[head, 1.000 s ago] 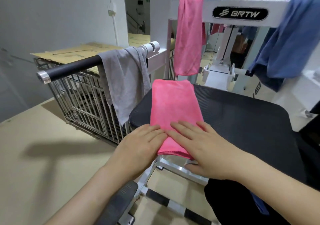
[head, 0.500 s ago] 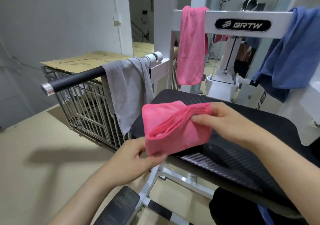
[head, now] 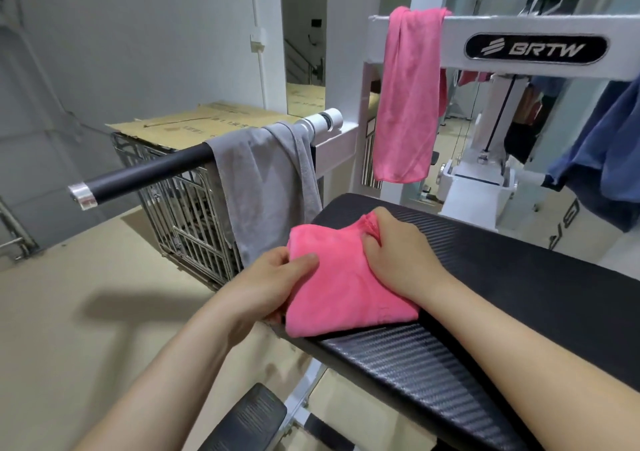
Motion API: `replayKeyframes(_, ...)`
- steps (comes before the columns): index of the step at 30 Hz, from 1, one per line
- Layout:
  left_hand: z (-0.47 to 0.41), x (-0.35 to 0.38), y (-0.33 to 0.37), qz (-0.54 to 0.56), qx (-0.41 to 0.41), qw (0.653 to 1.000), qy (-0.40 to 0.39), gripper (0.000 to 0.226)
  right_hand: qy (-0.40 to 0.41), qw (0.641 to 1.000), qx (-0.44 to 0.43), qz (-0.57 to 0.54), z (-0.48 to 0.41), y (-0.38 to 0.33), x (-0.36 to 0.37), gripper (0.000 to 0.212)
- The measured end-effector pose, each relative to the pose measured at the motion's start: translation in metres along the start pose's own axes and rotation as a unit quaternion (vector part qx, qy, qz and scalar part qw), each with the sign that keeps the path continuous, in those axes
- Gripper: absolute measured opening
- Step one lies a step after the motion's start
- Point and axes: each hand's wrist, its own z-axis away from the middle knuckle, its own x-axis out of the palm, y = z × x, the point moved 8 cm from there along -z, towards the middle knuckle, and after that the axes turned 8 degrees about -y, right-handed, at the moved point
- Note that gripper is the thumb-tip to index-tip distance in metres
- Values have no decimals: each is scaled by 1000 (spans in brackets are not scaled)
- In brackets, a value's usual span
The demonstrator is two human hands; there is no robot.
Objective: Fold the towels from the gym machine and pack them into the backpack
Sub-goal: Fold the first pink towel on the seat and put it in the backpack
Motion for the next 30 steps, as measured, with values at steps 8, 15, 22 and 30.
replayKeyframes(8,-23,-33,29,-172,86,955,226,21,-18,997,-55,56,-2,-12,9,4)
replayKeyframes(15,-25,-20,42,-376,103,889,240,24,8,998,-15,62,-2,-6,11,44)
replayKeyframes(22,-28,-25,29,-422,77,884,183,32,70,957,-51,277,1,-20,12,40)
replayKeyframes(30,0,2,53,-380,323,850,167,36,-226,943,-90,227,-11,-39,20,37)
